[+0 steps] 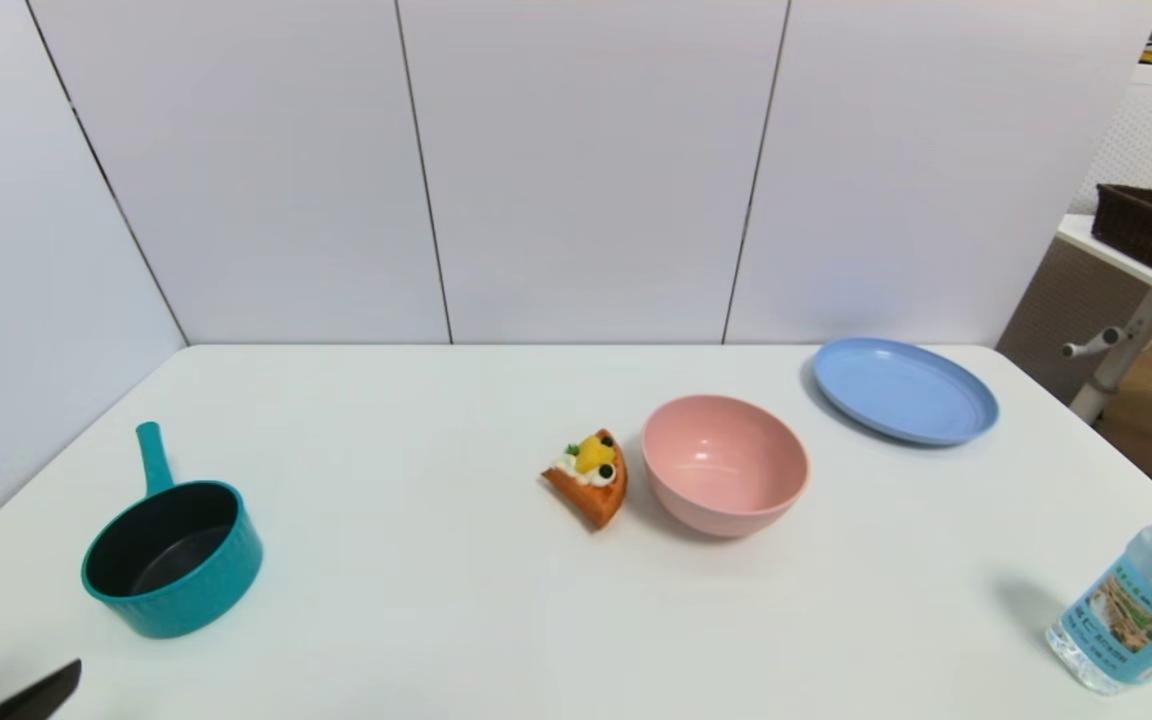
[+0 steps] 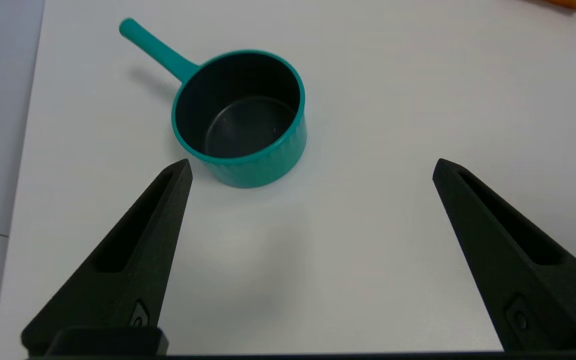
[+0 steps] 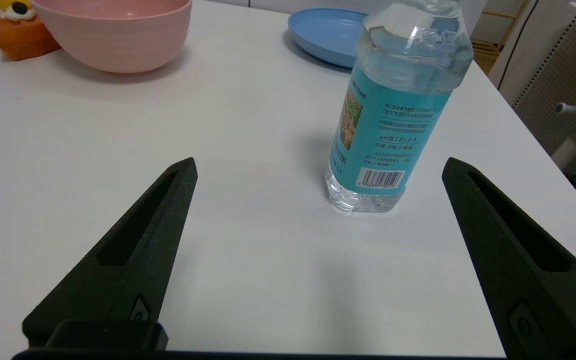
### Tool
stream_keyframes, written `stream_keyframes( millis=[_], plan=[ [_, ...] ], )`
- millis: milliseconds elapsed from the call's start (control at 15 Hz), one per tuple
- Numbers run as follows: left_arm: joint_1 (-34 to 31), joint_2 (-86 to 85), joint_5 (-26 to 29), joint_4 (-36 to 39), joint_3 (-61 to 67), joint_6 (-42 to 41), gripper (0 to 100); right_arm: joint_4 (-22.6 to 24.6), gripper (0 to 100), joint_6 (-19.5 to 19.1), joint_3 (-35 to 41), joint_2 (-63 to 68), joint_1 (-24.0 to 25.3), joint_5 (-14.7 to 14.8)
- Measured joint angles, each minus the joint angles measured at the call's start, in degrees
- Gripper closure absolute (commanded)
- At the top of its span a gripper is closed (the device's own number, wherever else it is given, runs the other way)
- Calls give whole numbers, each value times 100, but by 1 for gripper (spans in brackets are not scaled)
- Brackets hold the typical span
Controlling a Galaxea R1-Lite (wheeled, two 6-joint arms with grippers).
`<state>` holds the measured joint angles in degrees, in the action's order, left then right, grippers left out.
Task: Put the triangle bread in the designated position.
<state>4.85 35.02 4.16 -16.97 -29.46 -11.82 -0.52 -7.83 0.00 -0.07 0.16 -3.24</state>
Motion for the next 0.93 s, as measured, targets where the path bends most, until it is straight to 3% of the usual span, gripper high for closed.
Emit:
stream_keyframes(
  millis=[333, 933],
  plan=[
    [-273, -1824, 80, 1430, 2417, 190, 0, 1, 0, 0, 0, 0, 0, 5],
    [-458, -3462, -282, 1721, 2926, 979, 0, 0, 0, 0, 0, 0, 0, 2]
  ],
)
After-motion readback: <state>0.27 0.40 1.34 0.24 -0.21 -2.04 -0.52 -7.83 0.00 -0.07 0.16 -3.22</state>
